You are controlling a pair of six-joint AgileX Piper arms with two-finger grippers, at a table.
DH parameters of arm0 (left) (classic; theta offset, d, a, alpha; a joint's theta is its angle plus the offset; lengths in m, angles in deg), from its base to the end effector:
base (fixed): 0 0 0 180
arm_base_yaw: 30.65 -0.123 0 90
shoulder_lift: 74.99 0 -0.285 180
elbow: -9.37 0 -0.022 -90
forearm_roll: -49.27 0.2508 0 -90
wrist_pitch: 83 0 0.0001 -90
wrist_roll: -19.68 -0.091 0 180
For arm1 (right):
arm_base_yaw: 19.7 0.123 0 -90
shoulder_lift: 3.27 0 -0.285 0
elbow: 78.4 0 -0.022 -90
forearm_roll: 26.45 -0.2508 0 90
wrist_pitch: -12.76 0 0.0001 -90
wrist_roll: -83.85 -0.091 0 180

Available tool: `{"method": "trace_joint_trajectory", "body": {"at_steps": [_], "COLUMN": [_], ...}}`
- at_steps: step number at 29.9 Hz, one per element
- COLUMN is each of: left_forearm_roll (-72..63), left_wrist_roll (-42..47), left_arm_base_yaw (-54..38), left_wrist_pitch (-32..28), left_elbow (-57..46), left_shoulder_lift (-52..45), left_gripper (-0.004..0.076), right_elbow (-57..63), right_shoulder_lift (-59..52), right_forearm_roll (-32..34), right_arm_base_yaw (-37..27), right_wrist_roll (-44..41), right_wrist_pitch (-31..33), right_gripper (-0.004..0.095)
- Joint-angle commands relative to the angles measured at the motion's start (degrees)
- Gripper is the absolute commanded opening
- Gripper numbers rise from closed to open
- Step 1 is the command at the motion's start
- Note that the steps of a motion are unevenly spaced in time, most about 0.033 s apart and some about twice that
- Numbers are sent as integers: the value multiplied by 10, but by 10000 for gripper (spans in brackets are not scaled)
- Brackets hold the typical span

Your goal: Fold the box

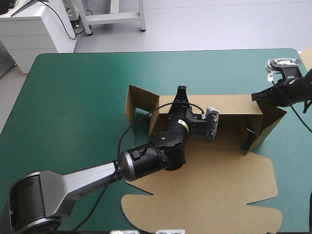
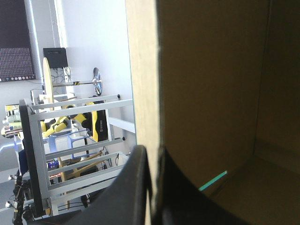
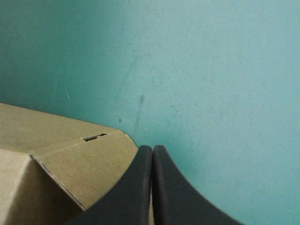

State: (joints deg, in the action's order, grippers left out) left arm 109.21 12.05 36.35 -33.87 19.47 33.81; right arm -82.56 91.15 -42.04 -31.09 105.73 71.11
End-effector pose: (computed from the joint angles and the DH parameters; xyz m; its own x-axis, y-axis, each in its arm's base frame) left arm 0.2099 -0.3418 0.3335 0.2760 0.9565 -0.0942 0.4798 -0.0523 0.8758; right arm 0.3180 -0.0428 0.3531 -0.8220 -0.0671 -0.5656 -0.1238 0.9903 0.0625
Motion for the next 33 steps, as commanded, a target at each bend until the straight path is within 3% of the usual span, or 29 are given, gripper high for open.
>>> {"method": "trace_joint_trajectory", "body": {"at_steps": [1, 12, 17, 23, 29, 33], "left_forearm_roll": [-17, -6, 31, 32, 32, 32], "left_wrist_roll": [10, 52, 135, 136, 112, 76], "left_arm_base_yaw": [10, 10, 10, 10, 10, 10], "left_wrist_pitch": [-8, -9, -12, -14, -4, -5], "left_elbow": [9, 9, 9, 10, 10, 10], "left_shoulder_lift": [-19, -19, -19, -19, -19, -19], "left_gripper": [-8, -8, -8, -8, -8, -8], "right_elbow": [-16, -15, -12, 0, 93, 166], "right_shoulder_lift": [-28, -42, -59, -71, -108, -160], "right_forearm_roll": [1, -8, -23, -28, -35, -79], "right_arm_base_yaw": [-5, -5, -5, -5, -5, -5], "right_wrist_roll": [10, 17, 18, 13, 44, 77], "right_wrist_pitch": [41, 129, 128, 129, 50, -14], "right_gripper": [-20, -19, -20, -21, -21, -21]}}
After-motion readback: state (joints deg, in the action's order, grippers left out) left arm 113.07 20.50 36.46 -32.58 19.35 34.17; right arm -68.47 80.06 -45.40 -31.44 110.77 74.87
